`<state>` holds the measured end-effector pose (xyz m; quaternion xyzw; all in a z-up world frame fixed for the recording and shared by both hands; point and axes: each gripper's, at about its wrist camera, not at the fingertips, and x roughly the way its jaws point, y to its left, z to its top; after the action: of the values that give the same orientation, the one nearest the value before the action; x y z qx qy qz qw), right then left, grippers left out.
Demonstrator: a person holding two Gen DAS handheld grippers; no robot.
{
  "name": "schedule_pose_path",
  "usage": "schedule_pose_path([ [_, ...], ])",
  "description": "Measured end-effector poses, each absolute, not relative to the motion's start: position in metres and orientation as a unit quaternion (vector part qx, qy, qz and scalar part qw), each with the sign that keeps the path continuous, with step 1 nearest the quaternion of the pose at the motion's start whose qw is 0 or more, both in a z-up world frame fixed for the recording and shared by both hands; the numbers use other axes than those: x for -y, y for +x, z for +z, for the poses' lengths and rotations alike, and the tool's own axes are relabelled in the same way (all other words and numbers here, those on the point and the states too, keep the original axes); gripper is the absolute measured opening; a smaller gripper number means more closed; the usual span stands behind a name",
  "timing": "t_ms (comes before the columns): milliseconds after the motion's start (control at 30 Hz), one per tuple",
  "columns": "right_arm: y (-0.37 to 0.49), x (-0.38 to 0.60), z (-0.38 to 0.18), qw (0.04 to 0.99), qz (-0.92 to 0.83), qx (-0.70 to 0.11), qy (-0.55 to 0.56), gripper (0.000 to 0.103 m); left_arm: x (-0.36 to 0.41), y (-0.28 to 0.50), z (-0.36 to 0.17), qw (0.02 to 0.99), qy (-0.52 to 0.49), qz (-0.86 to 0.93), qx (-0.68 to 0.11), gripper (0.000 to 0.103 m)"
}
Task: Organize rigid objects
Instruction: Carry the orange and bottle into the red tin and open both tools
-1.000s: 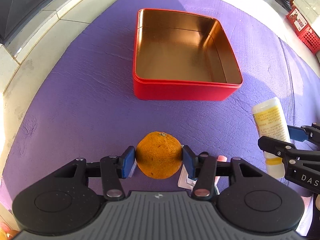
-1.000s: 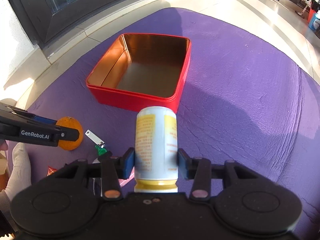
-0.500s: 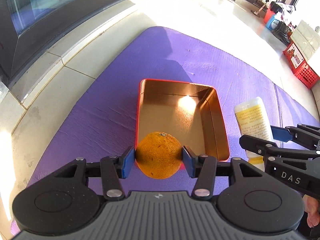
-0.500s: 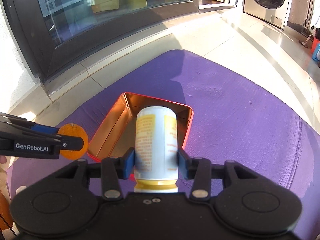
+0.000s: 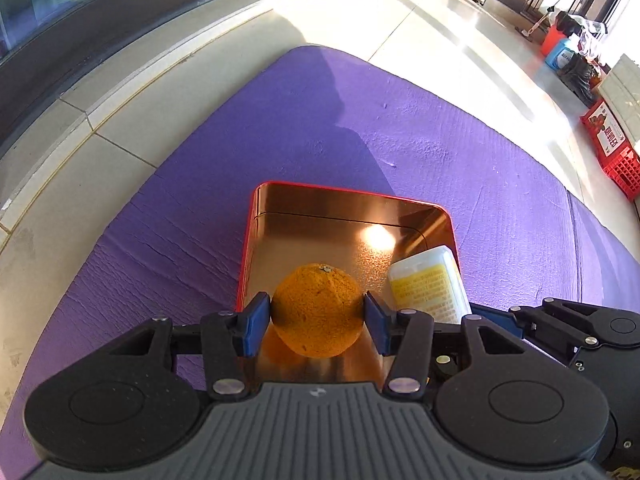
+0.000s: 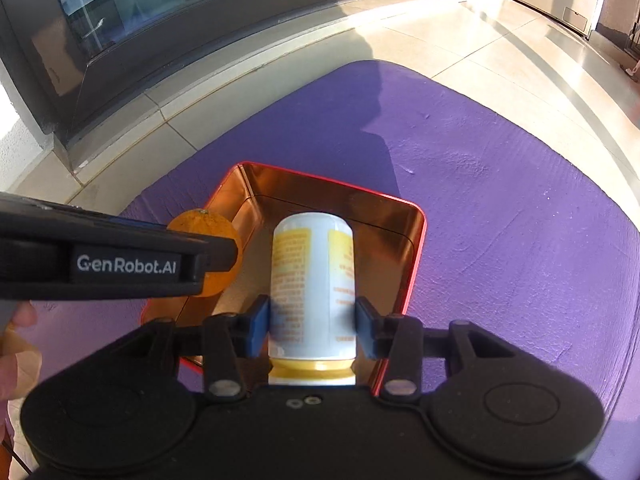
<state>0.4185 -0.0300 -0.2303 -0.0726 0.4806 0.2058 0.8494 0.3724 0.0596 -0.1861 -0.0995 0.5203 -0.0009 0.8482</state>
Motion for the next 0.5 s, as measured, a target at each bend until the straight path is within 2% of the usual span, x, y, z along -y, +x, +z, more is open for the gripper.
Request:
schedule_pose_path([
  [500,0.424,0.015,-0.282,0.833,0.197,-0.506,-0.106,0.043,-0.061,0.371,-0.235,0.821,-0.105,0.004,-0.561,0.05],
])
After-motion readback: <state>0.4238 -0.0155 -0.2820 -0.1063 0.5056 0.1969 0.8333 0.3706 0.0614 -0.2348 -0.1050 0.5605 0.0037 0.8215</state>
